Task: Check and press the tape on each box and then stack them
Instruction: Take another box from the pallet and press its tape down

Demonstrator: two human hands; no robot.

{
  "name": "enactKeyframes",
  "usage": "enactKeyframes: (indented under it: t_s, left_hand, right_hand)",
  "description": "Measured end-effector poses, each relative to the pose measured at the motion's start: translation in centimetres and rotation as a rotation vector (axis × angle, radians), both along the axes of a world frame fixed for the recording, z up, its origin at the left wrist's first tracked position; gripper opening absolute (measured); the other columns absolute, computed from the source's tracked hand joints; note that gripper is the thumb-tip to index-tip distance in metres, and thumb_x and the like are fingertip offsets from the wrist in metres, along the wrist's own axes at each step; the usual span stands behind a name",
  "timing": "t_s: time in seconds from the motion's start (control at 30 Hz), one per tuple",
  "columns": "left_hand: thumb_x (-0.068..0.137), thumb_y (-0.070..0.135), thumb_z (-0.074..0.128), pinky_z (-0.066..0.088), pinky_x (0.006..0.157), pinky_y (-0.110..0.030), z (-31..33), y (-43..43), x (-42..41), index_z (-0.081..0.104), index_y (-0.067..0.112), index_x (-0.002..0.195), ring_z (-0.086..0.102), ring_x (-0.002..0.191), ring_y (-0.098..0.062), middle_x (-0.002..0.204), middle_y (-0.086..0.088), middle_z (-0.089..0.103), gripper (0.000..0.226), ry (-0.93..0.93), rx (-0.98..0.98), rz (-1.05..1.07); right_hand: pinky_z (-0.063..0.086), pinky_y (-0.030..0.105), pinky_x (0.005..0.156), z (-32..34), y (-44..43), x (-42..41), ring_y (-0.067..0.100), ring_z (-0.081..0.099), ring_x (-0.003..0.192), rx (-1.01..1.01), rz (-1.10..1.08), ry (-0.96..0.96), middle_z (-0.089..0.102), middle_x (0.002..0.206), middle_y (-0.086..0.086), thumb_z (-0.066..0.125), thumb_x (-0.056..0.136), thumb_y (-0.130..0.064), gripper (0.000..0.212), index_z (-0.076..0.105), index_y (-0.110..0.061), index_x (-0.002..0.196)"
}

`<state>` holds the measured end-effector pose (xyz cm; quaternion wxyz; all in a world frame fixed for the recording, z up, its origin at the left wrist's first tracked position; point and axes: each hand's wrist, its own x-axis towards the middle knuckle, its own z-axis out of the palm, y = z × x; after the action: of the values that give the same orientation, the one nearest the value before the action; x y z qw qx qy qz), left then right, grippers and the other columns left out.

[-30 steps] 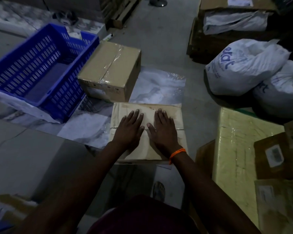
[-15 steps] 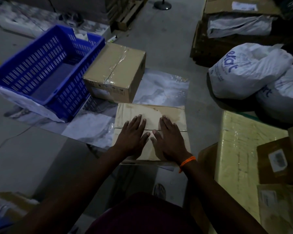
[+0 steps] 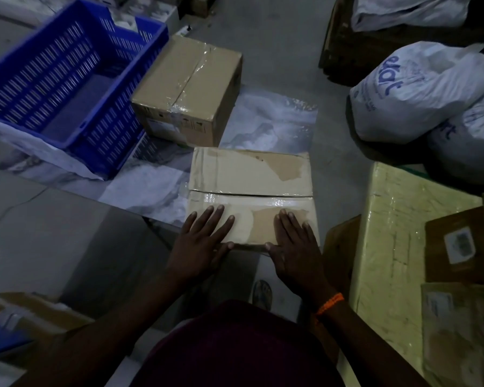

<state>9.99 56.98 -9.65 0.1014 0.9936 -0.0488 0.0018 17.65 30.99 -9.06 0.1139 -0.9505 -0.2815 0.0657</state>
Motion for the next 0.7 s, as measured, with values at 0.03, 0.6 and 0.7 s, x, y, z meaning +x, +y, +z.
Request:
enactKeyframes:
  t_s: [0.03, 0.6, 0.7]
  left_hand:
    - [0.105, 0.059, 0.023, 0.022, 0.122, -0.049, 0.1, 0.1, 0.1, 0.034, 0.029, 0.157, 0.024, 0.153, -0.026, 0.166, -0.006, 0.026, 0.062, 0.004, 0.001, 0.0]
    - [0.078, 0.065, 0.048, 0.045, 0.104, -0.056, 5.3, -3.7, 19.0, 0.056, 0.001, 0.133, 0.045, 0.134, -0.046, 0.145, -0.029, 0.048, 0.084, 0.108, -0.065, -0.161]
    - [0.083, 0.072, 0.059, 0.026, 0.117, -0.057, 5.7, -4.5, 22.5, 0.025, 0.011, 0.158, 0.024, 0.15, -0.036, 0.164, -0.018, 0.024, 0.102, 0.265, 0.045, -0.117]
  right_hand:
    - [-0.001, 0.038, 0.128, 0.1, 0.0, 0.0, 0.016, 0.006, 0.158, 0.003, -0.003, 0.003, 0.019, 0.17, 0.006, 0.017, 0.105, -0.058, 0.074, 0.028, -0.011, 0.161]
    - [0.059, 0.044, 0.086, 1.5, -3.1, -1.1, 0.034, 0.071, 0.101, 1.174, -1.223, 1.093, 0.073, 0.111, 0.018, 0.069, 0.095, -0.04, 0.04, 0.067, -0.009, 0.122]
    - [0.055, 0.037, 0.079, 2.2, -2.9, -0.1, 0.032, 0.069, 0.104, 1.382, -1.293, 1.081, 0.071, 0.116, 0.022, 0.056, 0.103, -0.043, 0.048, 0.062, -0.003, 0.129]
